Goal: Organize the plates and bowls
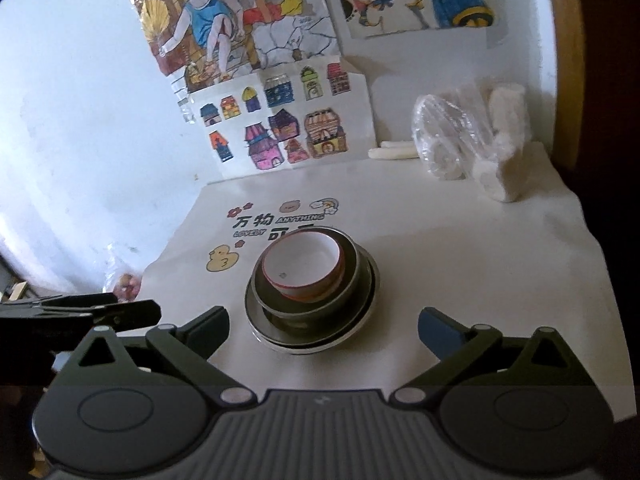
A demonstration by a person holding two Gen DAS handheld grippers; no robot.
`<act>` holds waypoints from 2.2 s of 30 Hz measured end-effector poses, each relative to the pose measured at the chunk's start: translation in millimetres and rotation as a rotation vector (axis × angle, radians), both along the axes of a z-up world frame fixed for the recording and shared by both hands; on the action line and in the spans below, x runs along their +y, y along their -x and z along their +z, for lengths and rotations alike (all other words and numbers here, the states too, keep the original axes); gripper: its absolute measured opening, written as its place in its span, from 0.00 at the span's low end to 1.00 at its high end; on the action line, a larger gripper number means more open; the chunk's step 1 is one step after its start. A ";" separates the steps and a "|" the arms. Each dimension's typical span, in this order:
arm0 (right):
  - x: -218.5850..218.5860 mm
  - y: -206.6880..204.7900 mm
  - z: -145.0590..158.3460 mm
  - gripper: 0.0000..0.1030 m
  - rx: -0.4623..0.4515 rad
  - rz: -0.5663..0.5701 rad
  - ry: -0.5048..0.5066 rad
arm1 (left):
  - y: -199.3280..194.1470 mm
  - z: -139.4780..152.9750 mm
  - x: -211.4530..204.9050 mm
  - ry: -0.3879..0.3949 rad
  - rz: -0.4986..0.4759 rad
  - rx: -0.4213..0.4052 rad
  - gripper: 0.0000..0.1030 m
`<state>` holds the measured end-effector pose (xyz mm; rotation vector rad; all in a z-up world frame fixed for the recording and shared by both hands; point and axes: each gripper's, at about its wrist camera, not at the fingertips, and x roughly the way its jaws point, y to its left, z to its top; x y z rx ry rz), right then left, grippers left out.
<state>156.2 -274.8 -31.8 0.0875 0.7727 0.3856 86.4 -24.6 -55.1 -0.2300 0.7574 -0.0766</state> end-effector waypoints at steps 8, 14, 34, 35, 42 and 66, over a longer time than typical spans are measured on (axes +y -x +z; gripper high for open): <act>12.6 39.8 0.2 1.00 -0.020 -0.109 0.013 | 29.6 -0.2 12.6 -0.006 -0.042 -0.019 0.99; 27.6 70.8 1.1 1.00 -0.032 -0.129 0.024 | 50.6 0.8 26.2 -0.002 -0.060 -0.036 0.99; 46.2 119.5 -0.3 1.00 -0.097 -0.144 0.053 | 82.8 -2.9 30.5 -0.061 -0.106 -0.060 0.99; 46.0 120.0 -0.4 1.00 -0.097 -0.146 0.052 | 82.9 -2.6 30.0 -0.064 -0.107 -0.060 0.99; 44.4 118.7 -0.8 1.00 -0.097 -0.144 0.049 | 84.2 -1.4 29.1 -0.071 -0.108 -0.064 0.99; 43.3 117.3 0.1 1.00 -0.097 -0.143 0.048 | 82.7 0.6 29.9 -0.073 -0.107 -0.063 0.99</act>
